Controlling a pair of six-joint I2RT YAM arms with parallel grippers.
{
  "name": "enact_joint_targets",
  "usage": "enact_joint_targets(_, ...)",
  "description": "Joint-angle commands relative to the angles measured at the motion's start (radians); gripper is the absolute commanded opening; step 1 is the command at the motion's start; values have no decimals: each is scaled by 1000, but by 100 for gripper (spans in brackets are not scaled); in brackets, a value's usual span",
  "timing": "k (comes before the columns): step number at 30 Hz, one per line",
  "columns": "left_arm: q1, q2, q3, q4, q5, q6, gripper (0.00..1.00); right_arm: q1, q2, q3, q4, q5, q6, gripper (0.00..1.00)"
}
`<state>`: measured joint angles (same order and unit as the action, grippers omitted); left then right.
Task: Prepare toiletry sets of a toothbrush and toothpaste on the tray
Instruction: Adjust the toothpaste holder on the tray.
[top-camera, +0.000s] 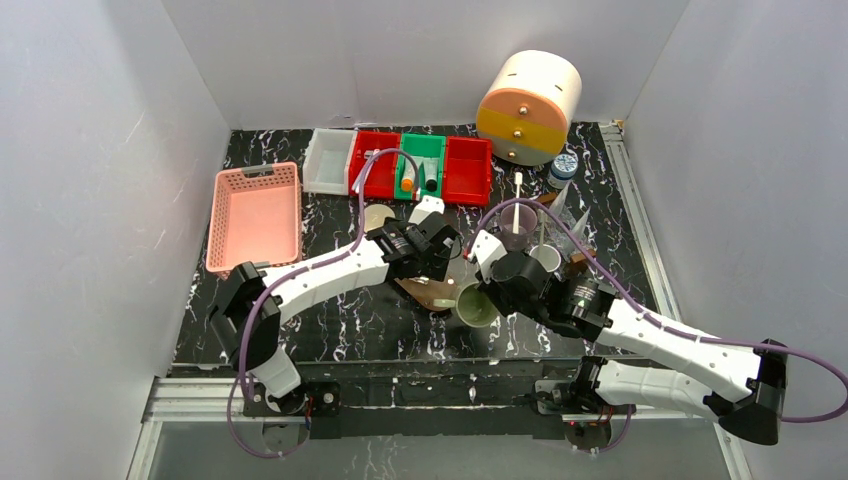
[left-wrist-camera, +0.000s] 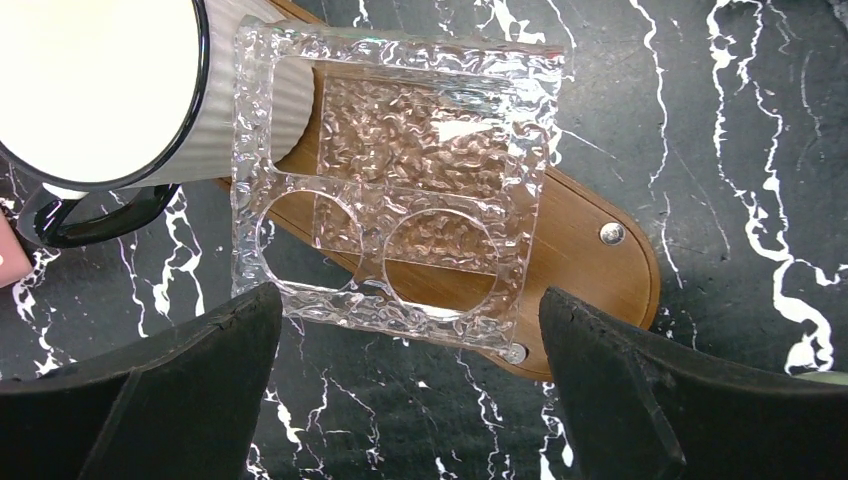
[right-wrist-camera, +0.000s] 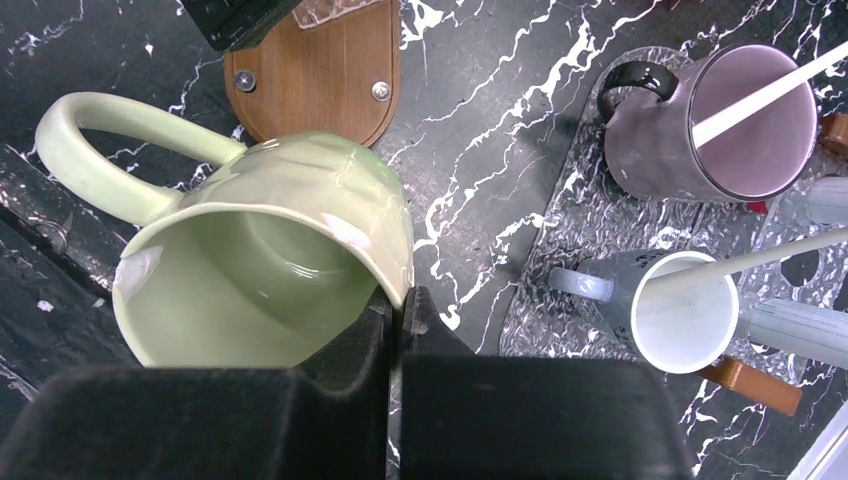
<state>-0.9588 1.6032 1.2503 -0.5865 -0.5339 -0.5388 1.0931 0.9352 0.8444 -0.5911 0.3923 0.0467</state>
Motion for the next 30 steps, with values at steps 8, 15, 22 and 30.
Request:
enact_joint_targets(8, 0, -42, 29, -74, -126, -10, 98, -3, -13, 0, 102, -4, -14, 1)
enact_joint_targets(15, 0, -53, 19, -106, -165, -22, 98, -3, 7, 17, 109, -10, -31, 1)
enact_joint_targets(22, 0, -81, 0, -111, -156, -32, 98, -4, 29, 21, 122, -28, -45, 1)
enact_joint_targets(30, 0, -108, -36, -118, -161, -53, 98, -8, 50, 28, 140, -35, -45, 1)
